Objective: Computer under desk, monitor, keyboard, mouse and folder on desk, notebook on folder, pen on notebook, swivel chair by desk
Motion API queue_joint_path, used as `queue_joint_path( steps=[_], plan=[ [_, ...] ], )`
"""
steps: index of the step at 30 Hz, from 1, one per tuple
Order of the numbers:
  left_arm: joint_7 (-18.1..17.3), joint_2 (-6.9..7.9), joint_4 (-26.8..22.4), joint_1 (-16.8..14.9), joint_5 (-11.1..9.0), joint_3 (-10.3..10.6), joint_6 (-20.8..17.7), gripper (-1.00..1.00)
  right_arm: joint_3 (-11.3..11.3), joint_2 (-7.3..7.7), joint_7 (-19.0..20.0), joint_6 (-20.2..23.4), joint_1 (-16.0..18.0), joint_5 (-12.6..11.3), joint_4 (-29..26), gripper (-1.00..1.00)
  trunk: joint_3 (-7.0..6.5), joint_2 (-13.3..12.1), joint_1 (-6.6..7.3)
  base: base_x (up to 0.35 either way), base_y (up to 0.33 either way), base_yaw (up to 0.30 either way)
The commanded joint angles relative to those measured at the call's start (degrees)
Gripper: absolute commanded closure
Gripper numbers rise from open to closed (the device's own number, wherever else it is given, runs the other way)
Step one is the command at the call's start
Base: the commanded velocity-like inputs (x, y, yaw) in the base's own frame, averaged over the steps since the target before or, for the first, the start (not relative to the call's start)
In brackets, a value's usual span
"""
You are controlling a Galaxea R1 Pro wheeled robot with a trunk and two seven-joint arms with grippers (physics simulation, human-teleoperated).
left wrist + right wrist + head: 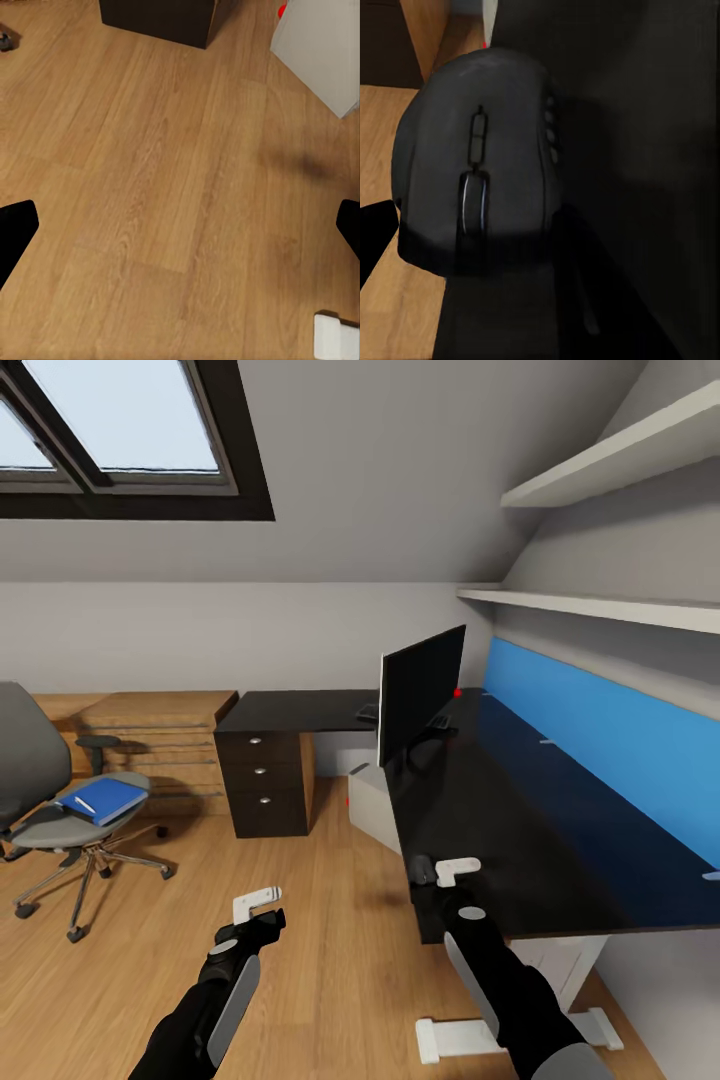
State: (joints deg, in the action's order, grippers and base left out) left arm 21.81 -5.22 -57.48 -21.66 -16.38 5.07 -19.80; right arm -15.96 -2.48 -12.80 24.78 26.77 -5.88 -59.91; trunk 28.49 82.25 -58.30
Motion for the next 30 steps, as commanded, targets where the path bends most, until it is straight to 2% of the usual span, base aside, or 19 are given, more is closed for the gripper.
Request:
queue_joint_path(
  steps=[1, 5, 9, 12, 17, 20, 30],
  plan=[
    [0.5, 0.03, -0.1, 0.0, -0.6, 0.1, -0.2, -1.0, -0.4, 0.03, -0.9, 0.2, 0.0, -0.8, -0.1, 1.0, -0.12, -0.4, 0.23, 0.0, 0.0, 0.0],
    [0.2, 0.03, -0.1, 0.0, -0.6, 0.1, -0.2, -1.0, -2.1, -0.01, -1.9, 0.1, 0.0, -0.8, -0.2, 1.0, -0.12, -0.4, 0.23, 0.0, 0.0, 0.0],
    [0.1, 0.07, -0.1, 0.0, -0.6, 0.1, -0.1, -1.0, -7.7, -1.13, -7.5, 0.1, 0.0, -0.9, -0.2, 1.0, -0.12, -0.4, 0.23, 0.0, 0.0, 0.0],
    [0.0, 0.1, -0.1, 0.0, -0.6, 0.1, -0.1, -1.0, -9.9, -2.19, -10.8, -0.4, -0.1, -1.3, -0.2, 1.0, -0.12, -0.4, 0.23, 0.0, 0.067, 0.0],
    [-0.1, 0.12, -0.1, 0.0, -0.6, 0.1, -0.1, -1.0, -10.8, -4.02, -12.4, -1.5, -0.2, -1.5, -0.2, 1.0, -0.12, -0.4, 0.23, 0.0, 0.232, 0.0],
    [-0.1, 0.12, -0.1, 0.0, -0.6, 0.1, -0.1, -1.0, -11.0, -4.54, -12.6, -1.7, -0.3, -1.5, -1.4, 1.0, -0.12, -0.4, 0.23, 0.0, 0.291, 0.0],
    [-0.2, 0.12, -0.1, 0.0, -0.6, 0.1, -0.1, -1.0, -11.6, -5.0, -12.7, -3.1, -0.4, -1.5, -2.1, 1.0, -0.12, -0.4, 0.23, 0.0, 0.324, 0.0]
  ],
)
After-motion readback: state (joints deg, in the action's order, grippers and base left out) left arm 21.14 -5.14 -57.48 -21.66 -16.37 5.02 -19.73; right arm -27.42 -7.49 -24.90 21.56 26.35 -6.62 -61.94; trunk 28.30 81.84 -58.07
